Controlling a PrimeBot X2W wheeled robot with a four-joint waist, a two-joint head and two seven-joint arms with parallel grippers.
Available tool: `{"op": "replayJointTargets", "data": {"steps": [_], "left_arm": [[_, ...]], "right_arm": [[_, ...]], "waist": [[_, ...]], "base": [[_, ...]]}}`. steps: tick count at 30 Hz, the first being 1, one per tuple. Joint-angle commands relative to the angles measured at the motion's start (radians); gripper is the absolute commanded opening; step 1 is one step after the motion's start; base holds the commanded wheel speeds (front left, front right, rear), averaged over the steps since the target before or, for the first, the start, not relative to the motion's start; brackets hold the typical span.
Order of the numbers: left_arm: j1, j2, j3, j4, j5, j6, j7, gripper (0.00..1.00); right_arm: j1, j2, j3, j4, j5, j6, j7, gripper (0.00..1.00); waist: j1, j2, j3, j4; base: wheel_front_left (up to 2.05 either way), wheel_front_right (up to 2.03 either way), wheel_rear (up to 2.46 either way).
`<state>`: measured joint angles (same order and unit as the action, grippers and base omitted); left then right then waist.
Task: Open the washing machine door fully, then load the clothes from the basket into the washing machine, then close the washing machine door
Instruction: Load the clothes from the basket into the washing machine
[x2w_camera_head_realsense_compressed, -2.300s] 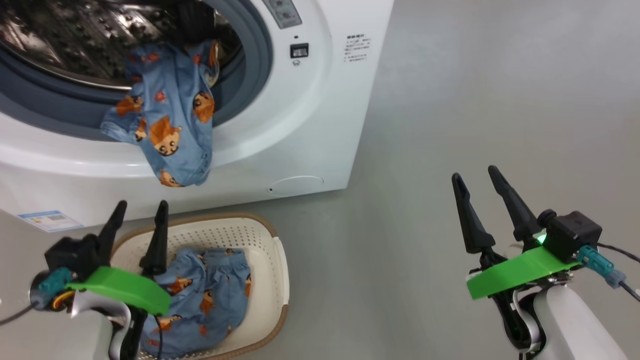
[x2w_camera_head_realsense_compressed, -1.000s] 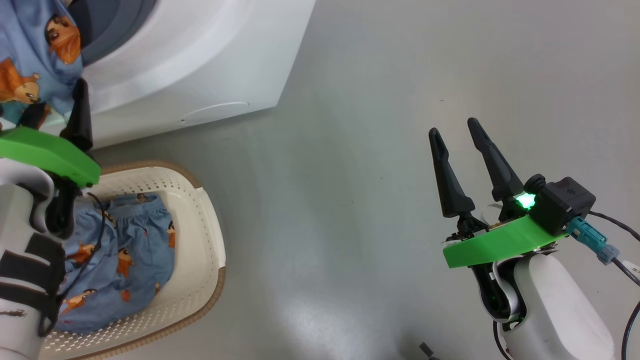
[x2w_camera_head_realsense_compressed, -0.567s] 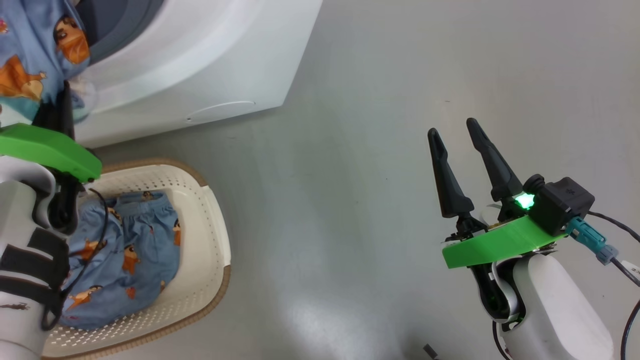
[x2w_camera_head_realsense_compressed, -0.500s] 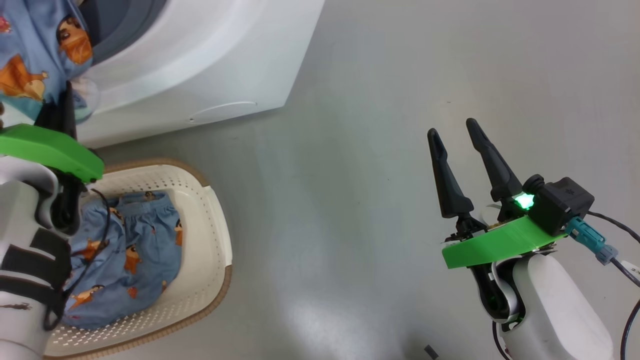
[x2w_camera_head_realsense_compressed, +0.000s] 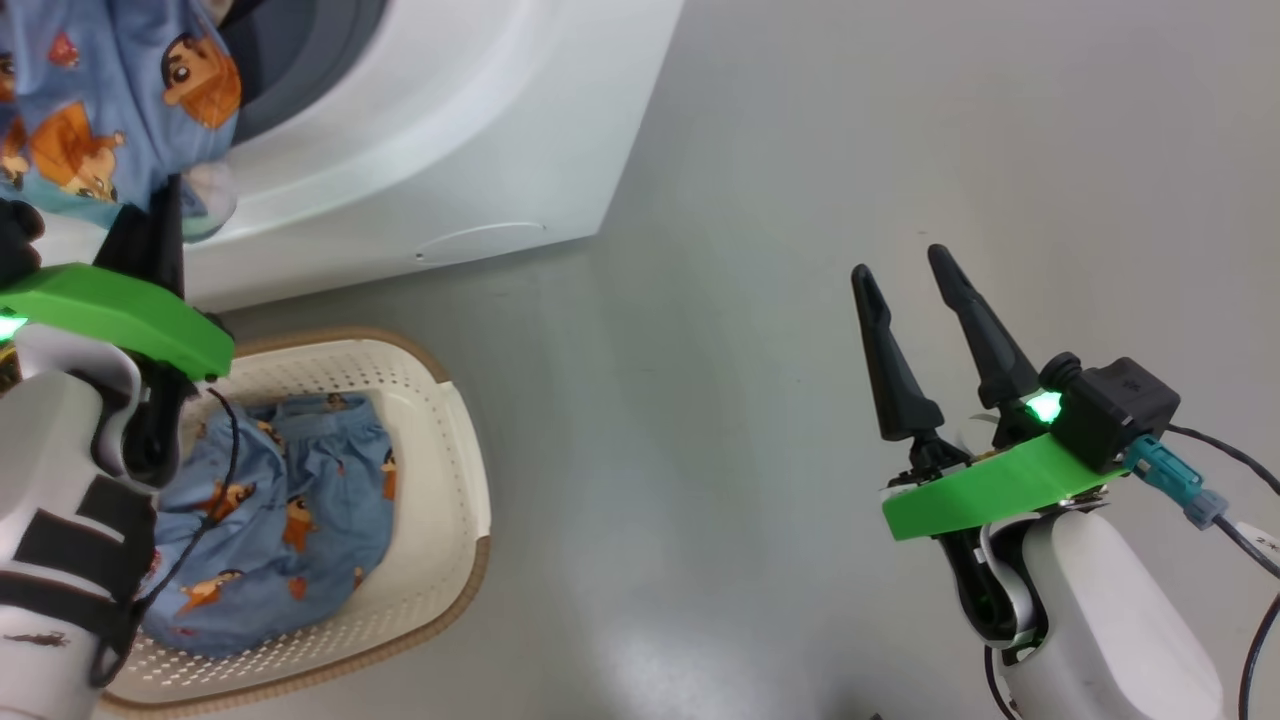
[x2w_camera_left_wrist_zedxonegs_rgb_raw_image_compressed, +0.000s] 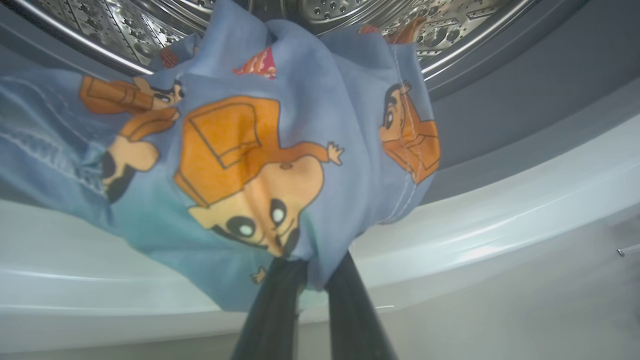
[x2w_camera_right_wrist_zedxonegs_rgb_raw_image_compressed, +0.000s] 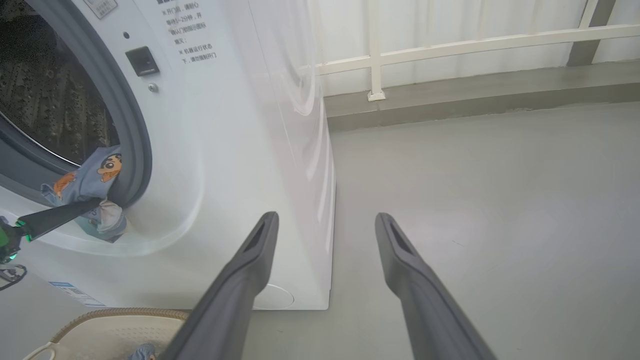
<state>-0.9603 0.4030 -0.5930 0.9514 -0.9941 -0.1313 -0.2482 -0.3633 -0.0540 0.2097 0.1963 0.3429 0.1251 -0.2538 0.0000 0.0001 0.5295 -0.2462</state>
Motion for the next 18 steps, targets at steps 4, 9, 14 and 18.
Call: {"op": "replayJointTargets", "data": {"steps": [4,9,14,18], "left_arm": [[0.024,0.064,0.069,-0.115,0.045,0.001,-0.013,0.0],[0.007,0.077,0.115,-0.19,0.094,0.001,-0.013,0.0],[-0.047,0.087,0.097,-0.169,0.126,0.006,0.015,0.0],[-0.133,0.107,0.071,-0.112,0.158,0.013,0.079,0.0]], "right_arm": [[0.008,0.004,0.004,-0.017,0.007,0.006,-0.008,1.0],[0.002,0.004,0.01,-0.01,0.008,0.006,-0.008,1.0],[-0.007,0.004,0.024,-0.008,0.013,0.006,-0.008,1.0],[-0.013,0.004,0.03,-0.015,0.02,0.006,-0.008,1.0]], "waist": [[0.0,-0.0001,-0.018,0.032],[0.0,-0.0001,-0.025,0.05],[0.0,-0.0001,-0.014,0.044],[0.0,-0.0001,0.018,0.013]], "base": [[0.0,0.0,0.0],[0.0,0.0,0.0],[0.0,0.0,0.0],[0.0,0.0,0.0]]}}
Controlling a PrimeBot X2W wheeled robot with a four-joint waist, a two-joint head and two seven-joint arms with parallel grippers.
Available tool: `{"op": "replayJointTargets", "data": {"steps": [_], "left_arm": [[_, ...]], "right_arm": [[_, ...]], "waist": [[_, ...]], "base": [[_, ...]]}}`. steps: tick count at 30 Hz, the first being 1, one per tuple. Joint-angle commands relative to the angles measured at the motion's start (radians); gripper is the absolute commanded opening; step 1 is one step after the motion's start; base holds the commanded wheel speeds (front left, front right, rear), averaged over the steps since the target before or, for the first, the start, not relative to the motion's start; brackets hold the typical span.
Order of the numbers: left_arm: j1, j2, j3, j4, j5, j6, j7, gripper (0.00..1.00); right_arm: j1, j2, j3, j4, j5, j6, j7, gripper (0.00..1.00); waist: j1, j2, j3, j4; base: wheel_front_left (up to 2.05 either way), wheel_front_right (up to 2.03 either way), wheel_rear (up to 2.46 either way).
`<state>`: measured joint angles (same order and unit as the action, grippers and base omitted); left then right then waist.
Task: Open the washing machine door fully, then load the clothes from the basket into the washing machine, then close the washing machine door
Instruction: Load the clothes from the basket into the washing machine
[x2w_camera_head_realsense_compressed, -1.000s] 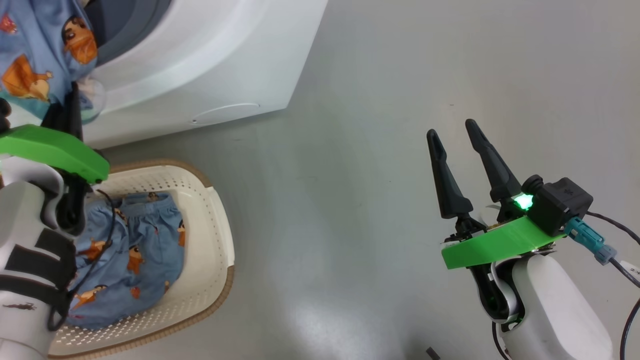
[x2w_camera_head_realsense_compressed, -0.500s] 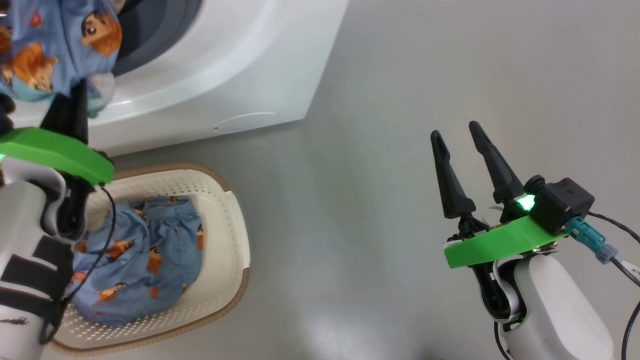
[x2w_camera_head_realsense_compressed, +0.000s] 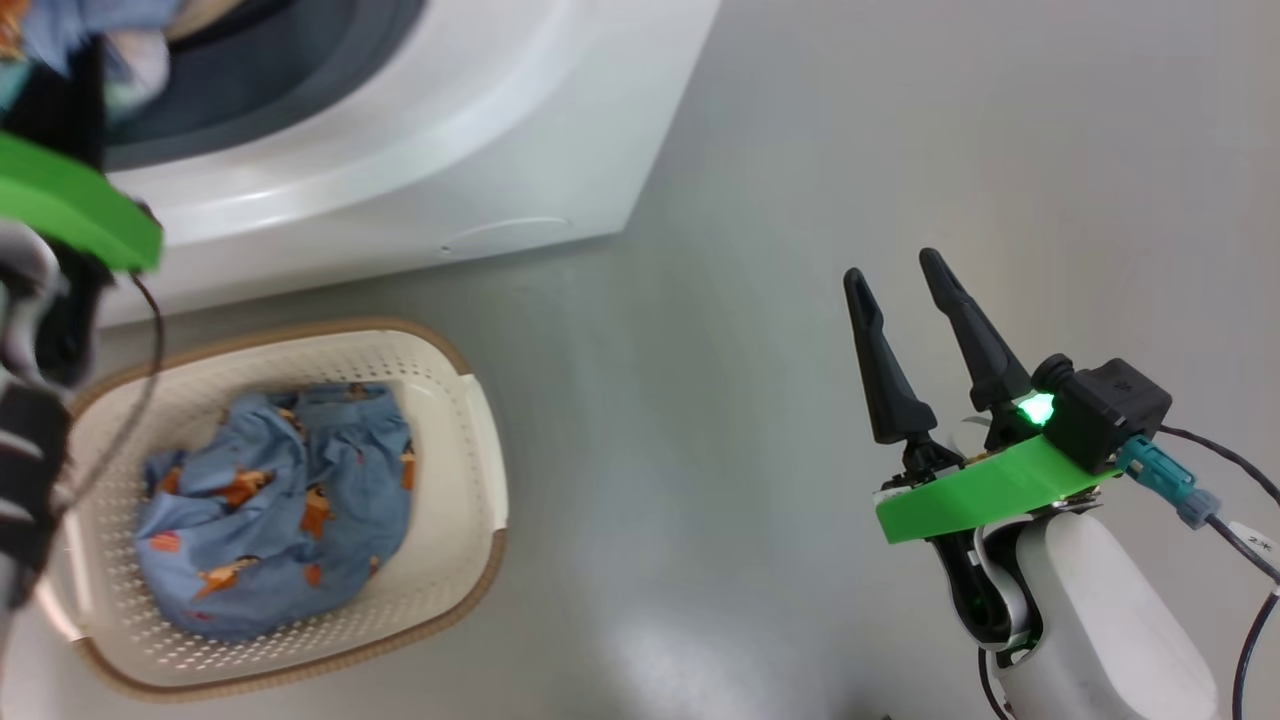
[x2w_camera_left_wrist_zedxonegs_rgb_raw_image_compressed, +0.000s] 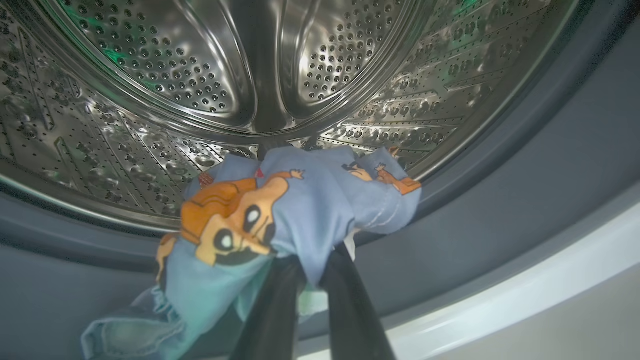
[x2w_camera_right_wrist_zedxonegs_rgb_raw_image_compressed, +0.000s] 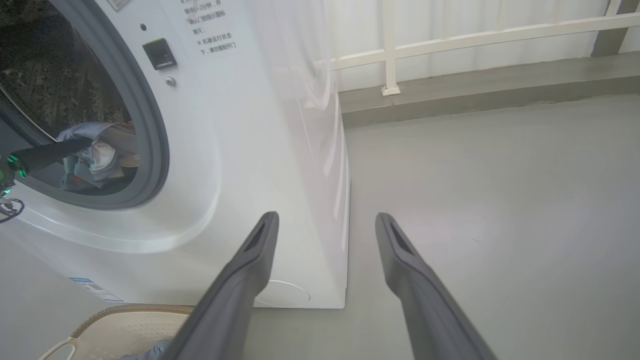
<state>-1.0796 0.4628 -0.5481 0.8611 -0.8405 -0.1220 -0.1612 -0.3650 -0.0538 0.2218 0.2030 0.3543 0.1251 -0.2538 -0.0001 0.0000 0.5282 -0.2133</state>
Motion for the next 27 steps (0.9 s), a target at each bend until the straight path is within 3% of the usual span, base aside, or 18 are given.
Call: {"op": "replayJointTargets", "data": {"steps": [1,10,20,21,22,23,24,25,27], "left_arm": [[-0.036,0.051,0.02,-0.005,0.012,0.004,0.007,0.0],[-0.298,0.109,-0.03,0.111,0.109,0.009,0.061,0.0],[-0.538,0.13,-0.094,0.187,0.219,0.013,0.053,0.0],[-0.553,0.128,-0.101,0.201,0.223,0.012,0.072,0.04],[-0.566,0.126,-0.108,0.217,0.223,0.01,0.103,0.36],[-0.58,0.125,-0.116,0.232,0.224,0.007,0.138,0.53],[-0.596,0.126,-0.125,0.244,0.226,0.004,0.169,0.91],[-0.61,0.128,-0.132,0.253,0.225,0.001,0.199,1.0],[-0.632,0.125,-0.143,0.277,0.213,-0.004,0.279,1.0]], "right_arm": [[-0.011,0.004,0.017,-0.026,0.011,0.006,-0.008,1.0],[0.0,0.004,0.017,-0.078,0.033,0.006,-0.008,1.0],[-0.004,0.004,0.045,-0.117,0.064,0.006,-0.008,1.0],[-0.004,0.004,0.048,-0.119,0.066,0.006,-0.008,1.0],[-0.004,0.004,0.051,-0.12,0.067,0.006,-0.008,1.0],[-0.004,0.004,0.053,-0.121,0.068,0.006,-0.008,1.0],[-0.003,0.004,0.055,-0.123,0.069,0.006,-0.008,1.0],[-0.002,0.004,0.057,-0.123,0.07,0.006,-0.008,1.0],[0.0,0.004,0.058,-0.124,0.072,0.006,-0.008,1.0]], "waist": [[0.0001,0.0,0.029,-0.029],[0.0001,0.0,0.161,-0.132],[0.0001,0.0,0.265,-0.188],[0.0001,0.0,0.269,-0.19],[0.0001,0.0,0.272,-0.193],[0.0001,0.0,0.274,-0.195],[0.0001,0.0,0.276,-0.198],[0.0001,0.0,0.277,-0.2],[0.0001,0.0,0.276,-0.203]], "base": [[0.0,0.0,0.0],[0.0,0.0,0.0],[0.0,0.0,0.0],[0.0,0.0,0.0],[0.0,0.0,0.0],[0.0,0.0,0.0],[0.0,0.0,0.0],[0.0,0.0,0.0],[0.0,0.0,0.0]]}}
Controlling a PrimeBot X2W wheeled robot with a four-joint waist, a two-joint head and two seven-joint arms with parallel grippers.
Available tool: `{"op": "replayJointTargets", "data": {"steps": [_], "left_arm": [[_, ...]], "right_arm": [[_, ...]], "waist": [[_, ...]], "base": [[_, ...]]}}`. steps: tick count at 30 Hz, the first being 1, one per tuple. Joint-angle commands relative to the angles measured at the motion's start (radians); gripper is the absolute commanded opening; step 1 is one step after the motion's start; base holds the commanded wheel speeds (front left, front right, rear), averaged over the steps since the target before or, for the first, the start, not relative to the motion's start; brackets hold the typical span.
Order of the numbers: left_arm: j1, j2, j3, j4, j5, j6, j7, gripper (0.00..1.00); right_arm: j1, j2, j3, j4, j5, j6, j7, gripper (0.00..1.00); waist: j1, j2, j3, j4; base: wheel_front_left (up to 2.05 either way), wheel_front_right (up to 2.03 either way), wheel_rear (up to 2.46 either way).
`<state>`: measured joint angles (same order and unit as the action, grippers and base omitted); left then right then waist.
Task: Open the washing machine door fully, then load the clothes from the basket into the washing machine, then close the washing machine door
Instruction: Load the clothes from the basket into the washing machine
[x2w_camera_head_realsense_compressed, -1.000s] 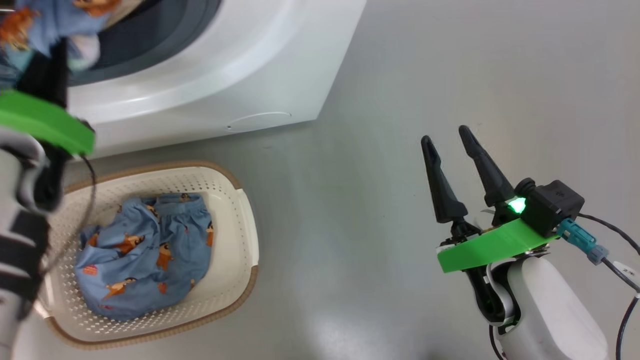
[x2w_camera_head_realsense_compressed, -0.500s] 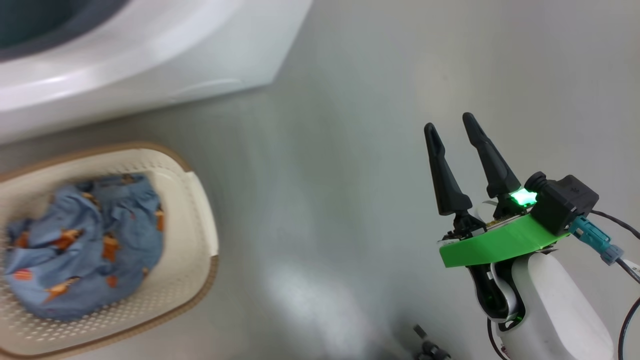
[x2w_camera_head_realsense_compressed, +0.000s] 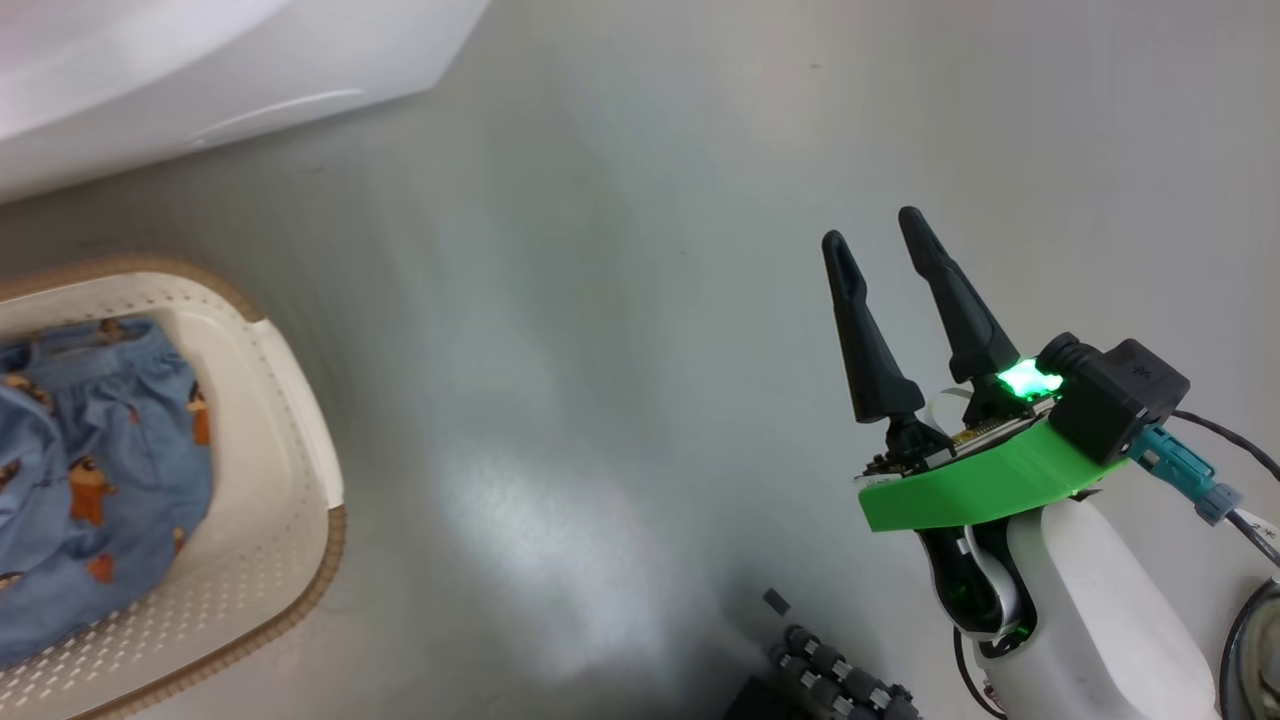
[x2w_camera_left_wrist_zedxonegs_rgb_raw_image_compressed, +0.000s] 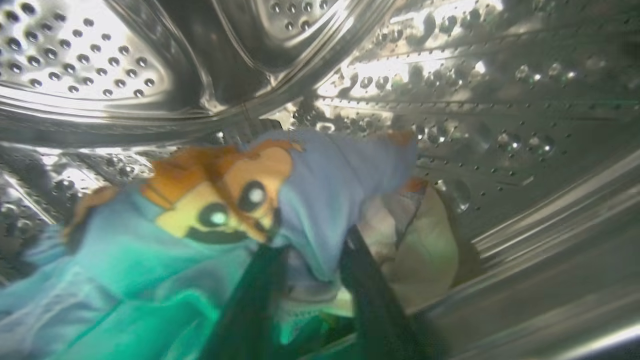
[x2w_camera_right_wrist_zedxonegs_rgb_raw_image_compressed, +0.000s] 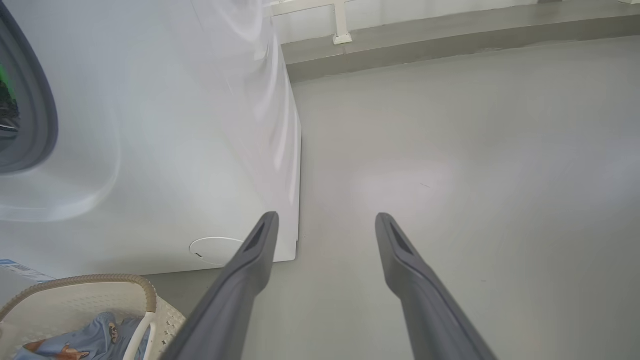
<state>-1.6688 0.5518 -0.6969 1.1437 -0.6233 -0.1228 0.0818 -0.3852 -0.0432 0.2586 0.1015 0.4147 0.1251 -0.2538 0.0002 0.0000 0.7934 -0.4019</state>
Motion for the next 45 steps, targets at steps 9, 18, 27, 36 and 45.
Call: {"op": "replayJointTargets", "data": {"steps": [9,18,27,36,45], "left_arm": [[-0.032,0.047,-0.04,-0.038,-0.09,-0.008,0.224,1.0],[0.052,0.024,-0.041,-0.056,-0.131,-0.008,0.076,1.0],[0.152,-0.015,-0.04,-0.032,-0.153,-0.008,-0.097,1.0],[0.258,-0.056,-0.043,-0.015,-0.197,-0.008,-0.18,1.0],[0.372,-0.103,-0.058,-0.041,-0.231,-0.008,-0.291,1.0]], "right_arm": [[0.011,-0.007,0.021,-0.013,0.016,0.006,-0.008,1.0],[0.007,-0.007,0.019,0.007,0.001,0.006,-0.008,1.0],[0.009,-0.007,0.019,0.039,-0.01,0.006,-0.008,1.0],[0.0,-0.007,0.015,0.074,-0.025,0.006,-0.008,1.0],[0.01,-0.007,-0.009,0.107,-0.049,0.006,-0.008,1.0]], "waist": [[-0.0002,0.0,-0.012,0.001],[-0.0002,0.0,-0.069,0.025],[-0.0002,0.0,-0.154,0.059],[-0.0002,0.0,-0.237,0.107],[-0.0002,0.0,-0.328,0.179]], "base": [[0.0,0.0,0.0],[0.0,0.0,0.0],[0.0,0.0,0.0],[0.0,0.0,0.0],[0.0,0.0,0.0]]}}
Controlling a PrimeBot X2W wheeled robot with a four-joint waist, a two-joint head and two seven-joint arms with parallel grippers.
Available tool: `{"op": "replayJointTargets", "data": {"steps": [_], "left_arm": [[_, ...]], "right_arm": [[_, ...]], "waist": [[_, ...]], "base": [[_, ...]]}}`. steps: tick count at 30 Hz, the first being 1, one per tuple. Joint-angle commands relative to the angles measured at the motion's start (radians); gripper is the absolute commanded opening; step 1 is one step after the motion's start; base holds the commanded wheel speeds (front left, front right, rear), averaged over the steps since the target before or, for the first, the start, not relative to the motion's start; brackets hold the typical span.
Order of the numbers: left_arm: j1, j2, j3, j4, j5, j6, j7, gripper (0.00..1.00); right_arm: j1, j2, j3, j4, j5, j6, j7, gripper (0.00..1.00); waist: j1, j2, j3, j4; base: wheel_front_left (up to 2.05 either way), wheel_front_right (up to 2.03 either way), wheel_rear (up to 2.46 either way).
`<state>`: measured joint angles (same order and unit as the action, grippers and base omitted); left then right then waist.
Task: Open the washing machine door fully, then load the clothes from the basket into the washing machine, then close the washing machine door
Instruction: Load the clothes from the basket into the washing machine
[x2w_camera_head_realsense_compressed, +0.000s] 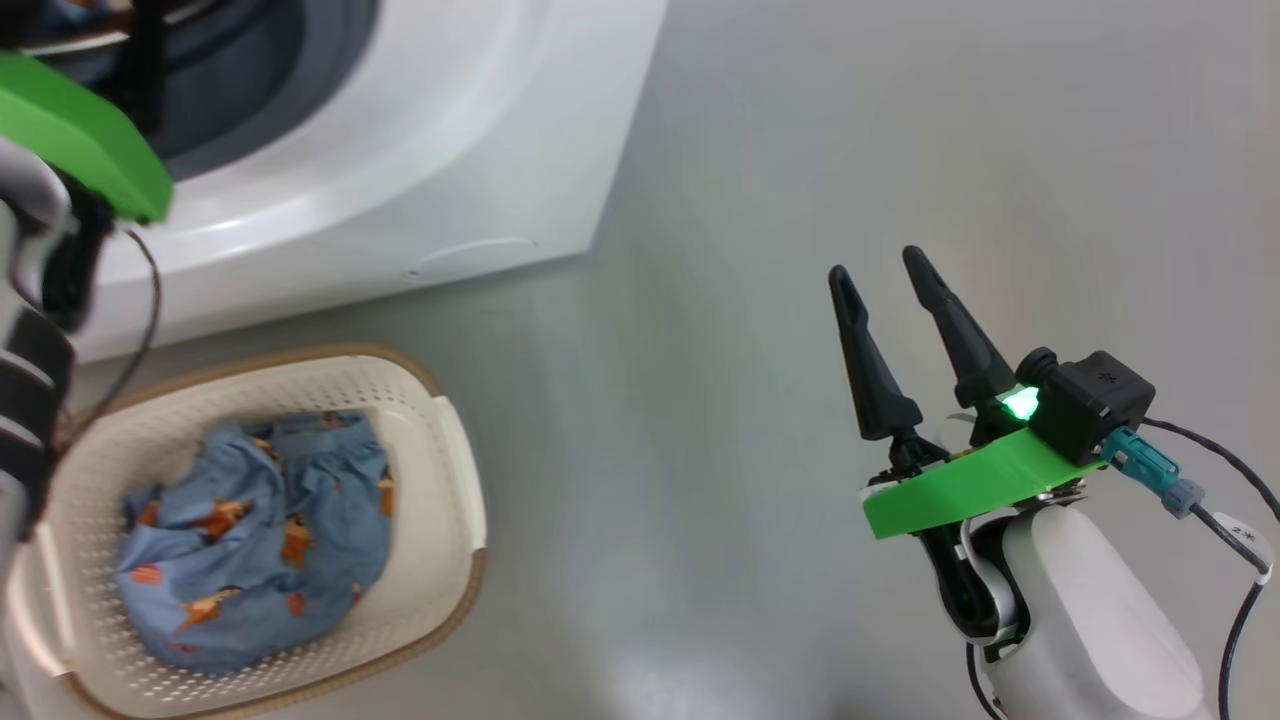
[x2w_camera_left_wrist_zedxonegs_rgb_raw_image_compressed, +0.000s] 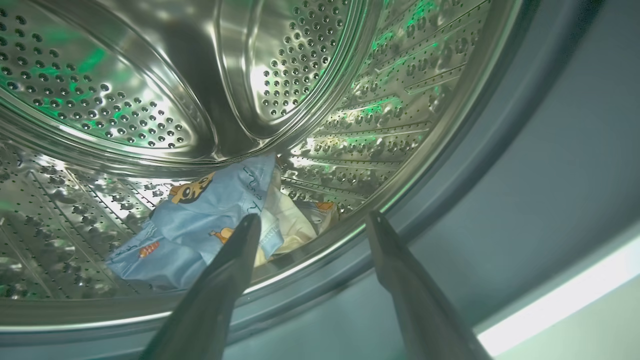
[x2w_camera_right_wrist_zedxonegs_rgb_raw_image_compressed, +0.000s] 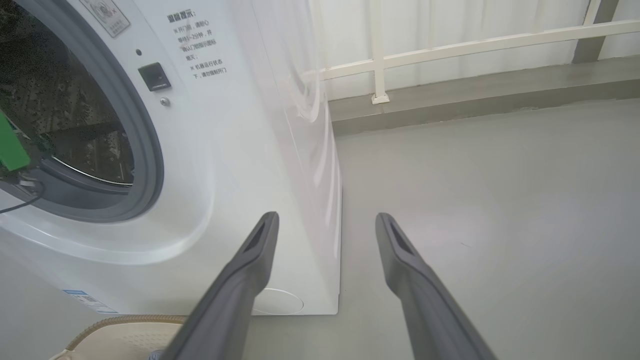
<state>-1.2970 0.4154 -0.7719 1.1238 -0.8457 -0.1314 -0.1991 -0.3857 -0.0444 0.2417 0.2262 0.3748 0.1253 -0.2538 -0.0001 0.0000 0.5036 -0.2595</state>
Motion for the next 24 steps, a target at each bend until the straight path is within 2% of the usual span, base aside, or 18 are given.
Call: {"op": "replayJointTargets", "data": {"steps": [1,11,24], "left_arm": [[0.012,0.03,0.014,-0.023,-0.008,0.001,-0.019,1.0],[0.133,0.002,0.046,-0.055,-0.014,0.008,-0.061,1.0],[0.399,0.029,0.259,-0.36,0.069,0.066,-0.062,1.0]], "right_arm": [[0.012,-0.006,0.006,-0.013,-0.013,0.005,-0.008,1.0],[0.027,-0.024,-0.011,0.008,-0.025,0.005,-0.008,1.0],[0.054,-0.06,-0.035,0.006,-0.012,0.005,-0.008,1.0]], "waist": [[0.0001,0.0,-0.048,0.044],[0.0001,0.0,-0.144,0.098],[0.0001,0.0,-0.226,0.17]], "base": [[0.0,0.0,0.0],[0.0,0.0,0.0],[0.0,0.0,0.0]]}}
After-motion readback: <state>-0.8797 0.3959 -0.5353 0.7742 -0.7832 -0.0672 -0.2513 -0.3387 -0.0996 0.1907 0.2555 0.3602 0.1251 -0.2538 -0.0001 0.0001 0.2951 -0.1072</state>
